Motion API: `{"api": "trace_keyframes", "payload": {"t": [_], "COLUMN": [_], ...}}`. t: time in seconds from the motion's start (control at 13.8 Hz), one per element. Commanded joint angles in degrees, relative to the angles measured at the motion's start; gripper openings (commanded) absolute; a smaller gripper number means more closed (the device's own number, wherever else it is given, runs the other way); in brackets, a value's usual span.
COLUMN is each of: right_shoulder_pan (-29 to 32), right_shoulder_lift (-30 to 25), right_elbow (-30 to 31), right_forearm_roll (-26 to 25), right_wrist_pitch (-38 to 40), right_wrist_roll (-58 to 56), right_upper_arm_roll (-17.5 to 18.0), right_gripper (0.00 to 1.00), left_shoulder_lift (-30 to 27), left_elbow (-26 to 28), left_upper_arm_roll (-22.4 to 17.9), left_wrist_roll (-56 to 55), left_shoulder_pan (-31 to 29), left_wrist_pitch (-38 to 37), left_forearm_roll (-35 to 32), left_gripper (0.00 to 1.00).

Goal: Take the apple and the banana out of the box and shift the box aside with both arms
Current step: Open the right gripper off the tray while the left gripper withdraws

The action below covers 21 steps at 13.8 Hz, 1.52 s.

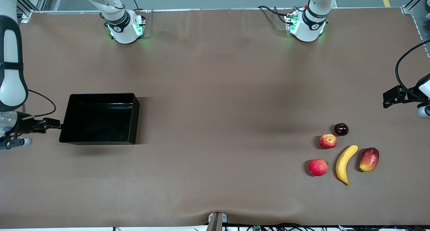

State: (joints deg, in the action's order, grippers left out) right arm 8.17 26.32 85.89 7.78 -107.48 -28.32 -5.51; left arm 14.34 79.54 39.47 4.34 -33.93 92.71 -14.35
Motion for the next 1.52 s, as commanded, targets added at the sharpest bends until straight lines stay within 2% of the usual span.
{"api": "trace_keyframes", "payload": {"t": [0.0,0.14,0.29,0.43,0.58,0.65,0.8,1.01,1.23,1.45], "right_shoulder_pan": [-2.63,-6.13,-7.9,-10.19,-11.42,-11.43,-11.51,-12.39,-12.75,-10.56], "right_shoulder_lift": [1.71,1.19,-2.22,-7.31,-15.3,-19.43,-26.91,-32.73,-33.88,-33.09], "right_elbow": [-7.39,-11.08,-10.83,-10.13,-4.62,-0.5,6.36,8.68,7.89,6.66], "right_forearm_roll": [-3.12,-2.77,-2.33,-2.42,-2.86,-2.86,-2.95,-3.21,-9.0,-7.7], "right_wrist_pitch": [2.62,5.25,9.54,17.71,19.67,19.41,19.24,22.47,24.68,23.99], "right_wrist_roll": [0.37,2.72,14.72,18.2,18.3,18.3,18.3,21.26,31.37,28.43], "right_upper_arm_roll": [-0.12,-0.29,-0.03,-0.11,-0.2,-0.2,-0.2,0.5,3.22,1.65], "right_gripper": [1.0,1.0,1.0,1.0,1.0,1.0,1.0,1.0,1.0,1.0], "left_shoulder_lift": [-3.78,-5.72,-6.87,-8.97,-12.65,-14.24,-15.83,-17.77,-18.83,-18.65], "left_elbow": [0.44,0.88,1.32,3.85,9.03,11.32,13.1,14.41,15.91,15.47], "left_upper_arm_roll": [-0.27,-2.89,-11.38,-18.6,-29.13,-32.84,-34.9,-33.06,-33.75,-36.04], "left_wrist_roll": [-0.64,-1.0,-1.09,-1.52,-1.61,-1.7,-3.79,-6.62,-6.45,-5.66], "left_shoulder_pan": [-1.31,0.69,9.54,16.14,26.76,30.9,33.57,33.93,34.19,35.16], "left_wrist_pitch": [-1.31,-1.31,-1.4,-1.05,1.31,2.29,2.12,1.24,1.41,1.24], "left_forearm_roll": [2.65,4.68,5.38,10.45,12.94,13.12,13.29,13.21,13.21,13.12], "left_gripper": [1.0,1.0,1.0,1.0,1.0,1.0,1.0,1.0,1.0,1.0]}}
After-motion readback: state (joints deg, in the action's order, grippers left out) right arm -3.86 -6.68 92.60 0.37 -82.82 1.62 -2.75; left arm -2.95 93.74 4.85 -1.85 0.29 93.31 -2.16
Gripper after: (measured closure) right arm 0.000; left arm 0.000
